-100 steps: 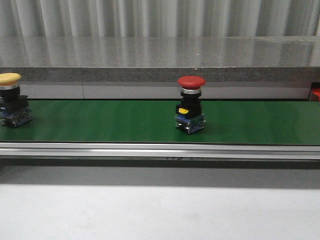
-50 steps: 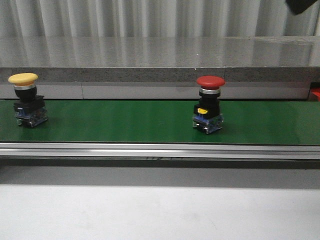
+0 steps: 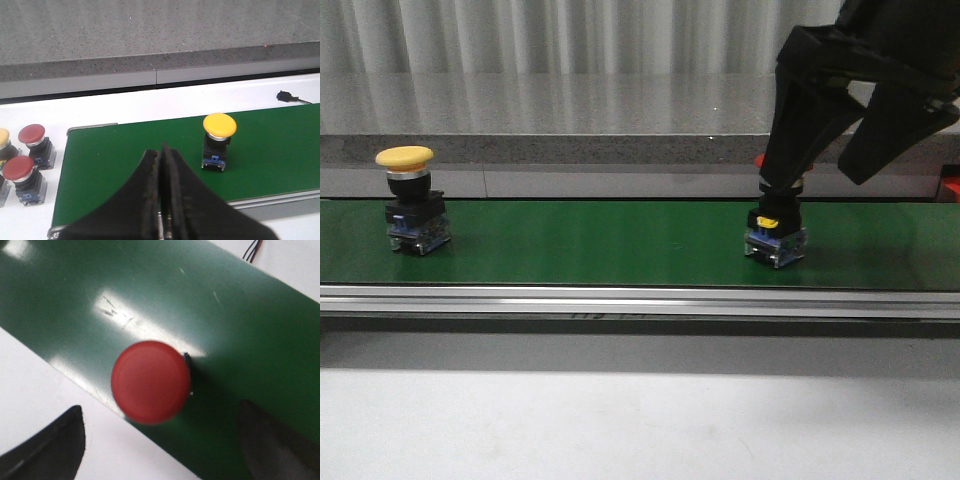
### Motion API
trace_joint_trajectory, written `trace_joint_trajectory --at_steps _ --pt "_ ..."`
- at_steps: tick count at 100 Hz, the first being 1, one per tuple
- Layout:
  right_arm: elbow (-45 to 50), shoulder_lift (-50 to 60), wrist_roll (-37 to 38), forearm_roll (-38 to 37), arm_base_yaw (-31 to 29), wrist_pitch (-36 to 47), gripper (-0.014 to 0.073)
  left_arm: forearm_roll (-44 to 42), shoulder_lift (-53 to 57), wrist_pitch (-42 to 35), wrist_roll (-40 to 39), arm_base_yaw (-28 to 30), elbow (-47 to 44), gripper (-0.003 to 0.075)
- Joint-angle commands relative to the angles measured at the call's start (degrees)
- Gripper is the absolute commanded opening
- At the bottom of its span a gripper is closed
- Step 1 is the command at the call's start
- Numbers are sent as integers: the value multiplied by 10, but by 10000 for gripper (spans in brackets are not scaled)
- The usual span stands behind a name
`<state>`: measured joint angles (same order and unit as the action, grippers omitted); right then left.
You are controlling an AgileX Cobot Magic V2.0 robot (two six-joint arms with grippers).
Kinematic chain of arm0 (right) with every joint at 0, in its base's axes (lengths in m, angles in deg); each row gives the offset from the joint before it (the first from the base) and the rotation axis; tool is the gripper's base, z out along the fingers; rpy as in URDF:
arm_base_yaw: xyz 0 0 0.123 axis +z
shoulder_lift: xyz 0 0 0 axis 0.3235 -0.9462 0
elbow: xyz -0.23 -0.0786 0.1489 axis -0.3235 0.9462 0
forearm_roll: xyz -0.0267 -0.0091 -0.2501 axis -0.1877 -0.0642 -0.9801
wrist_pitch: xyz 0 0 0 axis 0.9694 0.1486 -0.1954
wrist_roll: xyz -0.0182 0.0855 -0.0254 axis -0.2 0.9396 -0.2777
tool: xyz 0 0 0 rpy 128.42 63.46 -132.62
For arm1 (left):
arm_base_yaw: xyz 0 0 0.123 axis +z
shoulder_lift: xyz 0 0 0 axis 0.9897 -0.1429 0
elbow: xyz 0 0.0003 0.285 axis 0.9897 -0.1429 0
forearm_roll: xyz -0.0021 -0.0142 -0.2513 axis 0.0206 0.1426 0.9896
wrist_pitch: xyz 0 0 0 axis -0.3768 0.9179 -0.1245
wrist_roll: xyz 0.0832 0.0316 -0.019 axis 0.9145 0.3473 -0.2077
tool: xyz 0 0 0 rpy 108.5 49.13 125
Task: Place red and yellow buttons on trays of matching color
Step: 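Lower the right gripper onto the red button on the belt and grasp, then carry the red button into the red tray and open the right gripper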
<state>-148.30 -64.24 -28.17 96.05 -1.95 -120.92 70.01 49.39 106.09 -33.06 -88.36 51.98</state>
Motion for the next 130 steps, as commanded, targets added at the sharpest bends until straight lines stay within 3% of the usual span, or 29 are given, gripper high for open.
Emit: trace_joint_trajectory --at_steps 1,15,20,30,35,40,59,92,130 --pt "-27 0 -15 9 0 33 612 5 0 -43 -5 -3 15 -20" --pt "-37 -30 -16 8 0 43 571 5 0 -43 -5 -3 15 -20" --pt "-38 -36 -16 8 -1 41 484 5 0 -43 -5 -3 15 -20" --pt "-41 -35 -15 8 -2 17 205 5 0 -43 -5 -3 15 -20" --pt "-51 -34 -15 8 -4 -8 113 5 0 -43 -5 -3 15 -20" --pt "-68 -34 -15 8 -12 -30 76 5 0 -43 -5 -3 15 -20" --pt "-162 -35 -14 8 -95 -57 81 5 0 -43 -5 -3 15 -20" --pt "-317 -150 6 15 -336 -49 81 5 0 -43 -5 -3 15 -20" --pt "-466 -318 17 24 -405 -57 81 5 0 -43 -5 -3 15 -20"
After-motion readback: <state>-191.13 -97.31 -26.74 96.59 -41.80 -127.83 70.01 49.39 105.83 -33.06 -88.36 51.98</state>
